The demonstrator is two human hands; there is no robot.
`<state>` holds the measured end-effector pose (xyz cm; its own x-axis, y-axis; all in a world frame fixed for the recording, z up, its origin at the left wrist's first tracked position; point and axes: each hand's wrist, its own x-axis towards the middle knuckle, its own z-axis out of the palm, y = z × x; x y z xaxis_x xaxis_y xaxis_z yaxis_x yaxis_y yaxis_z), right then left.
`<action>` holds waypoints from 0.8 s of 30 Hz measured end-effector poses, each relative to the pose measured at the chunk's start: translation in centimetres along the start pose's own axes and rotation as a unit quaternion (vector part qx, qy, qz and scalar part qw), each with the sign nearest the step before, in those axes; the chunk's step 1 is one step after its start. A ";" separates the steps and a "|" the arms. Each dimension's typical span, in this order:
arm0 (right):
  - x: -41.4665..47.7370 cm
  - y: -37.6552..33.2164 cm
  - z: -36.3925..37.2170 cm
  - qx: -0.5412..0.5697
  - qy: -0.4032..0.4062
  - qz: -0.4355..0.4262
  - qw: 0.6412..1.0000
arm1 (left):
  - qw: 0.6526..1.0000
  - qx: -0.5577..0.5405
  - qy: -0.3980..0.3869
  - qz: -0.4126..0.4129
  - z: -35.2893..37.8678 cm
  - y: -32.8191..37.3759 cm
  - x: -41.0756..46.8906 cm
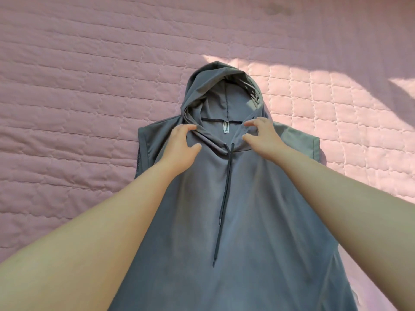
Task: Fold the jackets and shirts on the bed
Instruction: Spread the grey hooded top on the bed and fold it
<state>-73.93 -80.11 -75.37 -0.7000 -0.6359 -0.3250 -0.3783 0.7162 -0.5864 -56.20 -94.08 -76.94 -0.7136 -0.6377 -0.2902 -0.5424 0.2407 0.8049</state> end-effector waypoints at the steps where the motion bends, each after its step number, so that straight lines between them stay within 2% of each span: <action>1: 0.7 -0.1 -0.1 -0.004 0.015 0.007 1.000 | 1.000 -0.009 0.008 0.004 0.1 0.4 0.4; 4: 3.6 -0.4 -0.3 -0.054 0.030 0.024 0.998 | 1.000 0.026 0.015 0.002 0.1 1.5 3.0; 6: 5.2 -0.3 -0.5 -0.104 0.020 0.021 0.994 | 0.993 0.108 -0.014 -0.041 0.1 2.0 4.9; 8: 6.3 0.2 -0.8 -0.143 0.043 -0.003 0.989 | 0.972 0.211 -0.035 -0.095 0.1 2.7 6.5; 10: 7.2 0.7 -0.9 -0.148 0.068 -0.013 0.986 | 0.948 0.295 0.000 -0.115 0.0 2.6 7.5; 13: 7.7 0.9 -2.0 -0.127 0.148 -0.009 0.981 | 0.941 0.314 0.060 -0.113 -0.6 2.3 8.2; 15: 7.8 0.8 -3.1 -0.151 0.193 -0.015 0.969 | 0.952 0.268 0.114 -0.095 -1.5 1.8 8.4; 17: 7.4 1.0 -4.0 -0.221 0.209 -0.033 0.952 | 0.959 0.219 0.168 -0.061 -2.4 1.6 8.0; 19: 7.1 1.3 -4.8 -0.298 0.215 -0.060 0.928 | 0.954 0.220 0.204 -0.025 -3.2 1.7 7.8; 22: 7.0 1.3 -5.3 -0.351 0.192 -0.054 0.915 | 0.935 0.273 0.219 0.051 -3.7 2.5 7.7; 24: 7.0 1.6 -5.3 -0.359 0.131 -0.071 0.922 | 0.929 0.301 0.193 0.100 -3.8 2.9 8.0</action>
<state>-82.62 -81.87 -74.68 -0.6990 -0.7141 -0.0380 -0.7149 0.6964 0.0627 -61.81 -101.31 -74.96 -0.6775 -0.7230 0.1350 -0.6485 0.6738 0.3542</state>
